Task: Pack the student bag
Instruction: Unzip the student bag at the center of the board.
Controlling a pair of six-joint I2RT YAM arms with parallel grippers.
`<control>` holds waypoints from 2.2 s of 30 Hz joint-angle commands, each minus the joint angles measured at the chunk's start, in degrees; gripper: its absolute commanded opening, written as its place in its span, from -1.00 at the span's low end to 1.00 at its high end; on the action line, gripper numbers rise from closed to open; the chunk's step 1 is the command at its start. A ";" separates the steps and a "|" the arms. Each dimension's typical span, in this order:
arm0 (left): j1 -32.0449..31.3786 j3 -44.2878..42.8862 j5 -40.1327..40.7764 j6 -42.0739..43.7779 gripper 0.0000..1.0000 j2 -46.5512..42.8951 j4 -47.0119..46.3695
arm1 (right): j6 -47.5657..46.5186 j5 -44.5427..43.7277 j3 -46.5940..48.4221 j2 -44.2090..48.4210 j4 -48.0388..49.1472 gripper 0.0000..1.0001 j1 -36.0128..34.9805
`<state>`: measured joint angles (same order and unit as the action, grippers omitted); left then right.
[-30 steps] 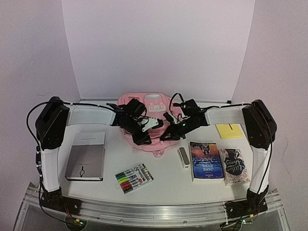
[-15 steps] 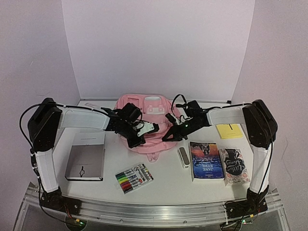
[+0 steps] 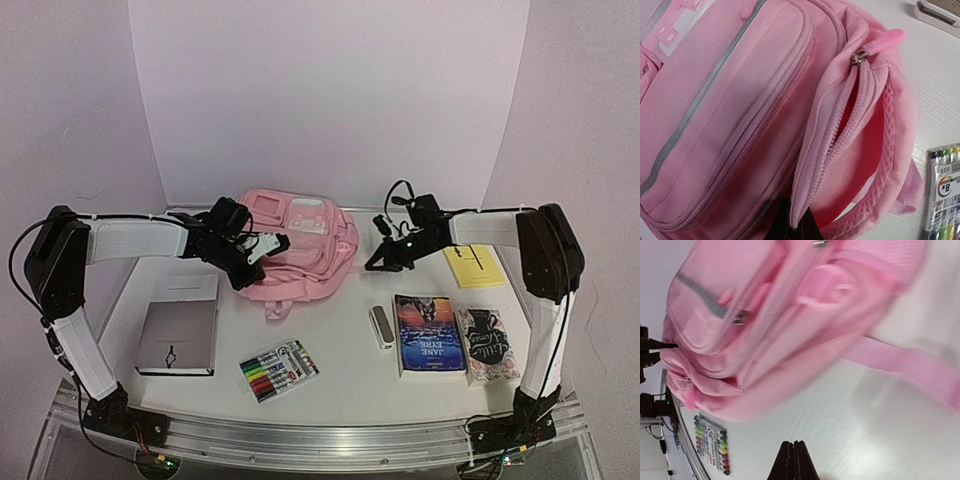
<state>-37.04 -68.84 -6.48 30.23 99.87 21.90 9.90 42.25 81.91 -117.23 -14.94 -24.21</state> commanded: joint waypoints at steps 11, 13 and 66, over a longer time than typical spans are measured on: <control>0.22 -1.18 2.08 -2.01 -1.00 -3.74 1.62 | -4.71 6.23 3.48 0.39 -2.93 0.17 -5.14; -0.23 -1.01 2.32 -1.50 -1.00 -3.80 2.24 | -4.50 7.03 5.78 -1.65 -3.03 0.24 -6.48; -5.50 1.00 8.33 -3.34 -0.96 -0.77 0.50 | 7.59 22.86 22.14 -18.62 -2.88 -0.58 -12.27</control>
<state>-41.98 -66.89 1.69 28.40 99.44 25.89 16.98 61.80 101.82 -136.92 -19.30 -34.39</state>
